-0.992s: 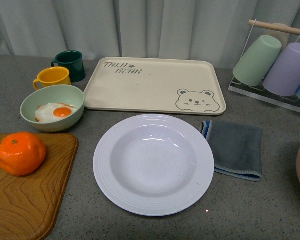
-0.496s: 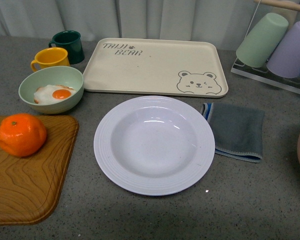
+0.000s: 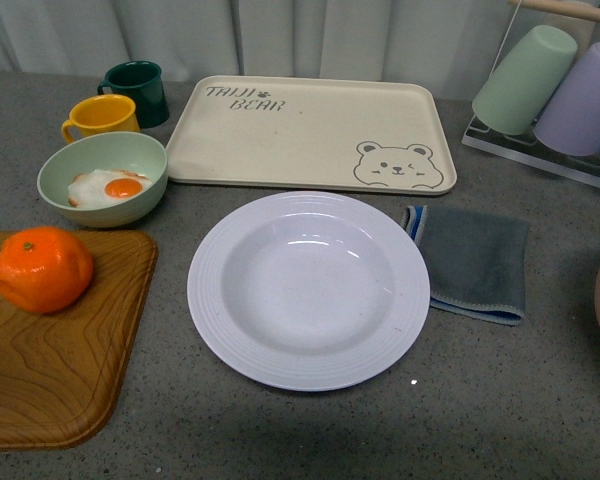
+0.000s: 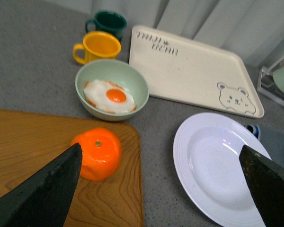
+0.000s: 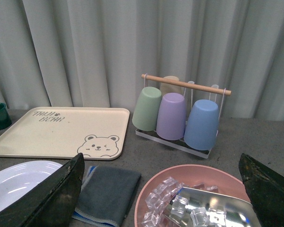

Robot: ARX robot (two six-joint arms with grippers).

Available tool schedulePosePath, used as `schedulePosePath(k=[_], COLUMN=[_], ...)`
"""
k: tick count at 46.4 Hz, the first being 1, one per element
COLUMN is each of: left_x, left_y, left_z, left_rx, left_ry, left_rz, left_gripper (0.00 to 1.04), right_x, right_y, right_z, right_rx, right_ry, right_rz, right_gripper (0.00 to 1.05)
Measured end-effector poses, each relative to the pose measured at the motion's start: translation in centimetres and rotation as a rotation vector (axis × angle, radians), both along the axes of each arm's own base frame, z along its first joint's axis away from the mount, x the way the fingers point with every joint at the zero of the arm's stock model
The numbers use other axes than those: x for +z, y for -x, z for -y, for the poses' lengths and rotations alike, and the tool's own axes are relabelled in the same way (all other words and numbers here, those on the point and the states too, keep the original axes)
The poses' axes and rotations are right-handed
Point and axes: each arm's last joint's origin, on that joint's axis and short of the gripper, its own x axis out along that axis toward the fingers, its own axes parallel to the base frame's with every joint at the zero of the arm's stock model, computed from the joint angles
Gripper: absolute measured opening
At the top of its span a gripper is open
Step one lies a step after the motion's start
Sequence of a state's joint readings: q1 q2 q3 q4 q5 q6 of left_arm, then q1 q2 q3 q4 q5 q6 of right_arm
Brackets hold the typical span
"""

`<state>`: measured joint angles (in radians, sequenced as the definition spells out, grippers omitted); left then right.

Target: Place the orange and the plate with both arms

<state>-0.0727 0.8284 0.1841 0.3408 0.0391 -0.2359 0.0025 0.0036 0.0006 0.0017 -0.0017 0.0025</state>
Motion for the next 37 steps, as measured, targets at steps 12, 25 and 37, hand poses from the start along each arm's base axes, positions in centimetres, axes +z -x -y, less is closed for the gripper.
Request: schedulePosePath(k=[12,25,37], left_x=[-2.7,-4.4,-6.6], left_y=[-5.2,-7.7,-8.7], left_z=[0.4,1.1,1.0], left_rx=[-0.065,-0.108,-0.092], left_ry=[0.005,-0.001,-0.051], left_rz=[-0.204,-0.329,-0.424], left_gripper=[0.98,0.98,0.98], right_x=[0.0,0.0,0.0], right_y=[0.0,0.0,0.0], right_z=[0.0,0.0,0.0], right_rx=[0.000,0.000,0.000], right_ry=[0.000,0.000,0.000], right_rz=[0.000,0.000,0.000], right_gripper=[0.95,0.95,0.95])
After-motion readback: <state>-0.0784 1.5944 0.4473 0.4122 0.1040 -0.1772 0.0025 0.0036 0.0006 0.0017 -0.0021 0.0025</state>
